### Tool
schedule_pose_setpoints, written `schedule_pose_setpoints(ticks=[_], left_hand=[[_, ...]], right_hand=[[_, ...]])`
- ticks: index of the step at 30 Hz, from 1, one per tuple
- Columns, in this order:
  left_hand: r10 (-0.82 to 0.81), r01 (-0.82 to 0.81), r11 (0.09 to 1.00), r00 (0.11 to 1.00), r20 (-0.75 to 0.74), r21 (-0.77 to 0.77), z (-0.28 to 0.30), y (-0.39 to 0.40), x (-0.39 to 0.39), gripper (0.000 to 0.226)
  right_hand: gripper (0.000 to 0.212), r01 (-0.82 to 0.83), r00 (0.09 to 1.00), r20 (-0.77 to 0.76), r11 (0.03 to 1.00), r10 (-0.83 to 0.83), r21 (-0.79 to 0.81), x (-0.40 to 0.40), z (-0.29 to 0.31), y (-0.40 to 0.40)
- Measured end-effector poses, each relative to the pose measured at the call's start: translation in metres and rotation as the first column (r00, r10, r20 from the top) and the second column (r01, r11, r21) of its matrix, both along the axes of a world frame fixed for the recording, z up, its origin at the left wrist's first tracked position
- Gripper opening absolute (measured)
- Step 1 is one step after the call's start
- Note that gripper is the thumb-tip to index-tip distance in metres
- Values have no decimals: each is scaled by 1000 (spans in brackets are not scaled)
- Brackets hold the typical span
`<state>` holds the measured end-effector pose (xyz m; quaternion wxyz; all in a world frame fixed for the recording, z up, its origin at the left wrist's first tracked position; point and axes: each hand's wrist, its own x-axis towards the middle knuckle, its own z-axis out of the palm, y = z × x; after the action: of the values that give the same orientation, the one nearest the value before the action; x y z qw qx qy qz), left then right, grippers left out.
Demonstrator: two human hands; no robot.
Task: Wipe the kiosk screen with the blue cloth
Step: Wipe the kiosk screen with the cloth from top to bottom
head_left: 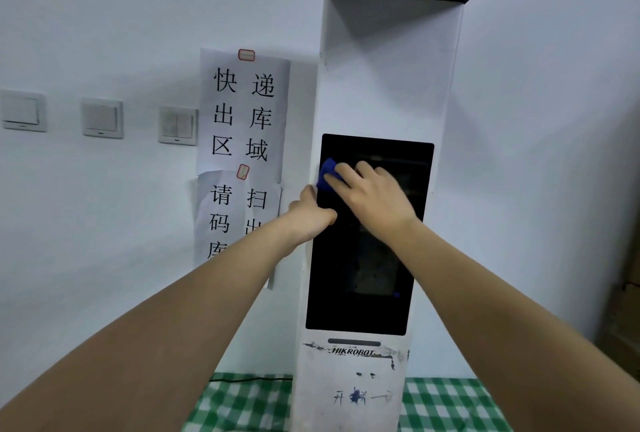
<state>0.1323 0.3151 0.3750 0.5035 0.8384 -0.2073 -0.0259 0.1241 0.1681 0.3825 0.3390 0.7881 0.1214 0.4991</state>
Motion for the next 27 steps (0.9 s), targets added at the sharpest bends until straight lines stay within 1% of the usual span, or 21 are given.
schedule_pose_setpoints(ticks=[1,2,3,5,6,7,8,9,12,13,14,15,16,18,19,20,21,22,25,26,27], left_hand=[[-3,3,1000,1000,0,2,0,0,0,71],[-4,5,1000,1000,-3,7,0,1,0,73],[-9,9,1000,1000,-11,12,1,2,1,75],[-15,16,1000,1000,-22,21,1,3,1,78],[-12,13,1000,1000,-21,26,2,3,0,78],[-9,9,1000,1000,-22,25,2,3,0,78],[-7,7,1000,1000,-24,21,2,2,0,79],[-5,5,1000,1000,-26,14,2,1,0,79],[0,0,1000,1000,-27,3,1,-2,-1,80],[1,-1,1000,1000,-28,0,2,-2,-2,80],[2,-2,1000,1000,-25,-1,2,-3,-2,80],[5,-5,1000,1000,-21,-2,2,-4,-2,80],[5,-5,1000,1000,-19,-3,3,-4,-3,80],[-3,3,1000,1000,-19,-4,4,-4,-3,79],[-4,4,1000,1000,-18,-6,4,-4,-3,79],[-2,2,1000,1000,-17,-10,4,-4,-3,80],[3,-3,1000,1000,-15,-15,4,-5,-3,80],[7,-7,1000,1000,-12,-20,3,-5,-4,79],[11,-11,1000,1000,-15,-24,1,-5,-3,80],[10,-11,1000,1000,-19,-19,2,-4,-3,80],[11,-11,1000,1000,-22,-13,2,-4,-2,80]], right_hand=[[51,1,1000,14,1000,0,-23,-2,6,-6],[49,15,999,50,1000,-16,23,-3,13,-12],[49,29,995,96,991,-42,129,-3,18,-18],[57,22,981,170,923,-94,383,0,22,-19],[59,4,977,187,889,-100,457,2,19,-15],[60,-16,977,195,872,-91,489,4,15,-10],[60,-23,980,184,875,-75,483,5,10,-4],[62,-15,987,151,899,-57,437,6,5,-2],[69,31,999,11,984,-33,173,-2,-1,-6],[68,39,999,-3,994,-38,99,-5,3,-11],[65,56,998,5,996,-56,69,-8,9,-15],[62,80,996,41,992,-85,93,-9,15,-19],[60,96,990,88,980,-113,175,-9,20,-22],[61,65,978,157,920,-135,387,-6,25,-21],[61,42,977,170,892,-132,450,-4,23,-16],[61,26,977,174,880,-122,474,-1,19,-11],[61,21,981,164,889,-107,458,1,14,-5],[62,27,987,133,912,-89,409,1,10,-1],[65,38,998,35,982,-45,183,-3,7,0],[63,54,998,34,988,-60,146,-4,12,-4],[61,79,995,53,984,-89,159,-5,18,-7]])
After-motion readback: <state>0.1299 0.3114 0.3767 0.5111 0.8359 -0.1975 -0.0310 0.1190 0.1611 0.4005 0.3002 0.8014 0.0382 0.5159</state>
